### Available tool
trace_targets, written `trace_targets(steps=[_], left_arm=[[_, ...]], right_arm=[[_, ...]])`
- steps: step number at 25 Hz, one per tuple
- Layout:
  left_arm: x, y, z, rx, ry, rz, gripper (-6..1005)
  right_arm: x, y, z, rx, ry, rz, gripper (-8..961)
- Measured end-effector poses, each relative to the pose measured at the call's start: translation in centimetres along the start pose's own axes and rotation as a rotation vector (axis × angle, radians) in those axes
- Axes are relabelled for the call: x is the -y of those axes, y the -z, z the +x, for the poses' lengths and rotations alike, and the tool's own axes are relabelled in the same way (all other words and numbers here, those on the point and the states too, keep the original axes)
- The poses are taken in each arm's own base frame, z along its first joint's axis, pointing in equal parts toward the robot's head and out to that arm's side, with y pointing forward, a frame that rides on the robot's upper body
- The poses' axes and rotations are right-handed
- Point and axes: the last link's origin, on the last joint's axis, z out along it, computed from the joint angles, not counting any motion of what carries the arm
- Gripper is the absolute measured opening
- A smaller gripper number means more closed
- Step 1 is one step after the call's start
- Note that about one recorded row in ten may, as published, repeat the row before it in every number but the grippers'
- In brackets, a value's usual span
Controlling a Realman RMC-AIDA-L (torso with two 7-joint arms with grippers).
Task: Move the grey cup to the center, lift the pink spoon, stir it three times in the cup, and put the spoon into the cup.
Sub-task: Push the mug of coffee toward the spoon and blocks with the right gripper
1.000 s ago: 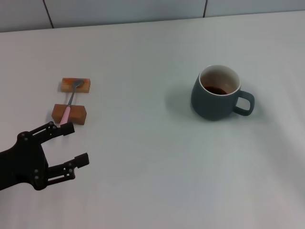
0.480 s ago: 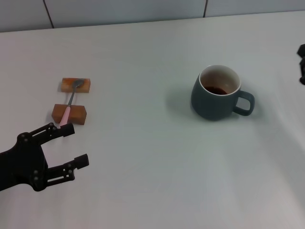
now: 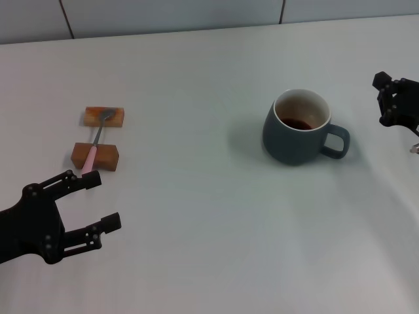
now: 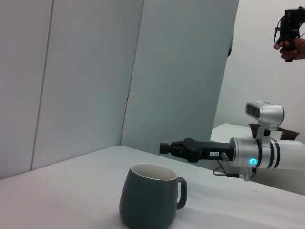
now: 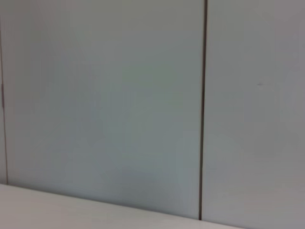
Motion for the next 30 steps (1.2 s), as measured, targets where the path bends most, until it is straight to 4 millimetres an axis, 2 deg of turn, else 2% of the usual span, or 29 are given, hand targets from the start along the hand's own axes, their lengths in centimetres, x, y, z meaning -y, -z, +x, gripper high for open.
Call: trace_targets(steps=[30], left_arm=[[0.1, -0.2, 0.1, -0.004, -0.004, -0.006, 829]], right_arm=[[-3.6, -4.1, 0.5, -0.133, 0.031, -0.170, 0]])
